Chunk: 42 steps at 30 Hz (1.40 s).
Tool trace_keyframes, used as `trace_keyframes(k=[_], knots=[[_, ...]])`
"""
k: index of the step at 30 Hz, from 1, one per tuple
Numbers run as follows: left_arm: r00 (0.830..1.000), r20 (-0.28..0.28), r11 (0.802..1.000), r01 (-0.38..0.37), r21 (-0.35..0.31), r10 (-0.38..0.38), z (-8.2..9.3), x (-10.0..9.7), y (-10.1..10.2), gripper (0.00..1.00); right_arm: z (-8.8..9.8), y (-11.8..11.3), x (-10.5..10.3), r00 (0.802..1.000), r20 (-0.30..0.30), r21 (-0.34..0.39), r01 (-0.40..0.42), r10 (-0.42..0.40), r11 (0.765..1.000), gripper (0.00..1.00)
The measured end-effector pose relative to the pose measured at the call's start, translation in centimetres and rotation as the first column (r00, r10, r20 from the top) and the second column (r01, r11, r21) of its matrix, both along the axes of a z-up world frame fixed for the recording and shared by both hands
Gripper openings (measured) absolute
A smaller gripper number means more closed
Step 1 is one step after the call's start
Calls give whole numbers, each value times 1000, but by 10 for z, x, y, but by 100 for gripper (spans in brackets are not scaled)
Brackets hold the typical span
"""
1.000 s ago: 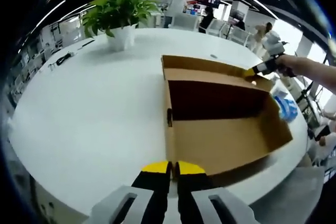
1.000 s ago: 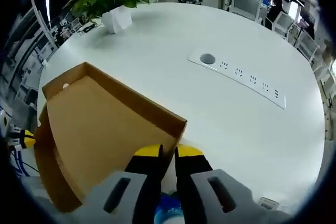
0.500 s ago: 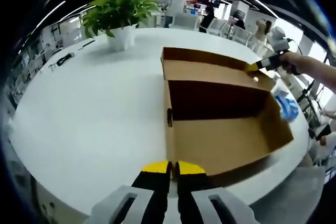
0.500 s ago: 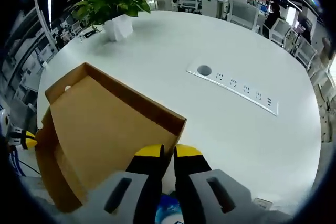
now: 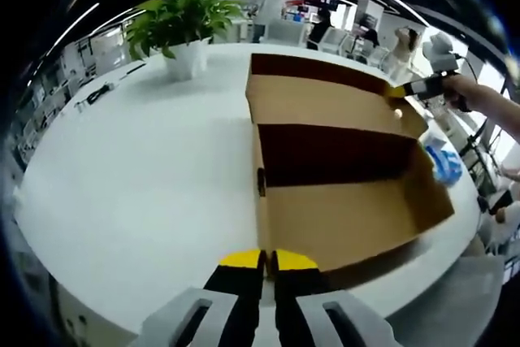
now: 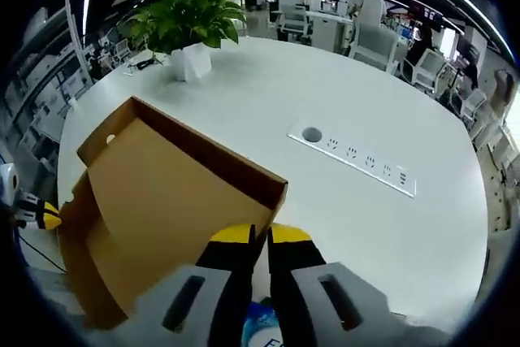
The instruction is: Operate the shoe box by opening the lid, removing the specified soft item, and placing it in the target area until the item is outside and the box remains undamaged.
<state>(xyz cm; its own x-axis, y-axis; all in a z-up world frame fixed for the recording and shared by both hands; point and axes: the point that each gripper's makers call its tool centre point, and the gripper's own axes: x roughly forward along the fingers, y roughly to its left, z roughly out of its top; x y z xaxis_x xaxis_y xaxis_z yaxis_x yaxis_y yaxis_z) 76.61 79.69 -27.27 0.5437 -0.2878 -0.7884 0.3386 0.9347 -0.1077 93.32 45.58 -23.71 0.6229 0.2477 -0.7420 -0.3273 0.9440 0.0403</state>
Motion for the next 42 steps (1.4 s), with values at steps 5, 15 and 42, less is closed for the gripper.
trace_keyframes(k=[5, 15, 42], knots=[[1000, 2, 1000, 4, 0, -4, 0, 0, 0, 3, 12, 2, 4, 999, 34, -3, -11, 11, 1000, 3], [1000, 5, 1000, 12, -5, -12, -1, 1, -2, 3, 36, 5, -5, 995, 100, 6, -23, 22, 1000, 2], [1000, 19, 999, 20, -34, -20, -5, 4, -5, 4, 86, 24, -36, 961, 266, 25, -82, 72, 996, 0]])
